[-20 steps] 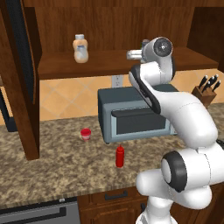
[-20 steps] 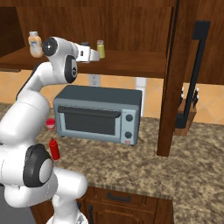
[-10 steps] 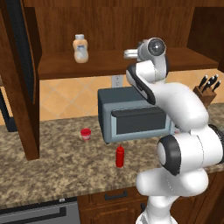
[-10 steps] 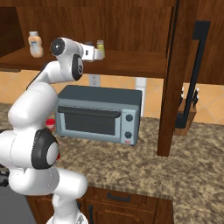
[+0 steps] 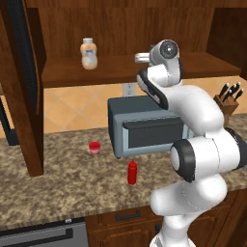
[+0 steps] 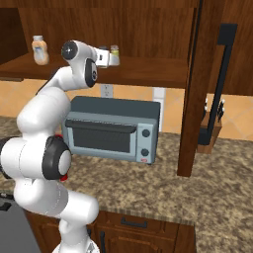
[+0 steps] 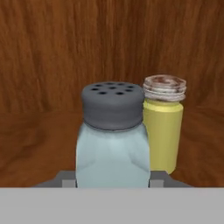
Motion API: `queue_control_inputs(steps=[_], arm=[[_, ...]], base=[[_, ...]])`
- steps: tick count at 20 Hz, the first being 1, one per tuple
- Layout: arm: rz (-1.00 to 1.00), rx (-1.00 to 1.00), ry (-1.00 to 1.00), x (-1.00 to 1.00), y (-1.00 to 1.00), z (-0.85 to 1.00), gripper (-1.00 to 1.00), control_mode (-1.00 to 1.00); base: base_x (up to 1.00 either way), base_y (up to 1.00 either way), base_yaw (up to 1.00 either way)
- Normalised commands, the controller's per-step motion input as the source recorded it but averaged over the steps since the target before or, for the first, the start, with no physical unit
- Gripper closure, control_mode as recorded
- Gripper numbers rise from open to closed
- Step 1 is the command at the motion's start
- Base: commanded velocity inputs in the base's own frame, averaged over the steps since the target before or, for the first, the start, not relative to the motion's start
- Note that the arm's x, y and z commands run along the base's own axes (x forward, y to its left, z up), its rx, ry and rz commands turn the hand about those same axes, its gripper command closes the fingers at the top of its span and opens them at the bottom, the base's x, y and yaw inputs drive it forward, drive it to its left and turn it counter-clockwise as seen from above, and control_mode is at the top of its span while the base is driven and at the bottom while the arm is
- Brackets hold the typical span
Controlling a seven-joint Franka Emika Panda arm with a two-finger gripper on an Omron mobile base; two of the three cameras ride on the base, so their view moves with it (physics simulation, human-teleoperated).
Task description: Put the shaker and condiment bottle from the counter next to their counterparts in the cabinet.
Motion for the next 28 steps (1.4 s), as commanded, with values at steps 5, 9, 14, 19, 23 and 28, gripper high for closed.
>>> queue_control_inputs(steps=[5, 9, 14, 19, 23, 28], arm=[[0.0, 0.03, 0.0, -0.39, 0.03, 0.02, -1.0, -1.0], [-0.03, 0.04, 0.0, -0.7, 0.11, 0.23, -1.0, -1.0], [-0.02, 0.03, 0.0, -0.67, 0.11, 0.21, -1.0, -1.0], [0.0, 0.01, 0.0, -0.64, 0.06, 0.15, -1.0, -1.0], [0.0, 0.02, -0.02, -0.67, 0.03, 0.07, -1.0, -1.0], [0.0, 0.0, -0.03, -0.75, 0.17, 0.07, -1.0, -1.0]], base=[[0.0, 0.0, 0.0], [0.0, 0.0, 0.0], [0.0, 0.0, 0.0], [0.0, 0.0, 0.0], [0.0, 0.0, 0.0], [0.0, 0.0, 0.0]])
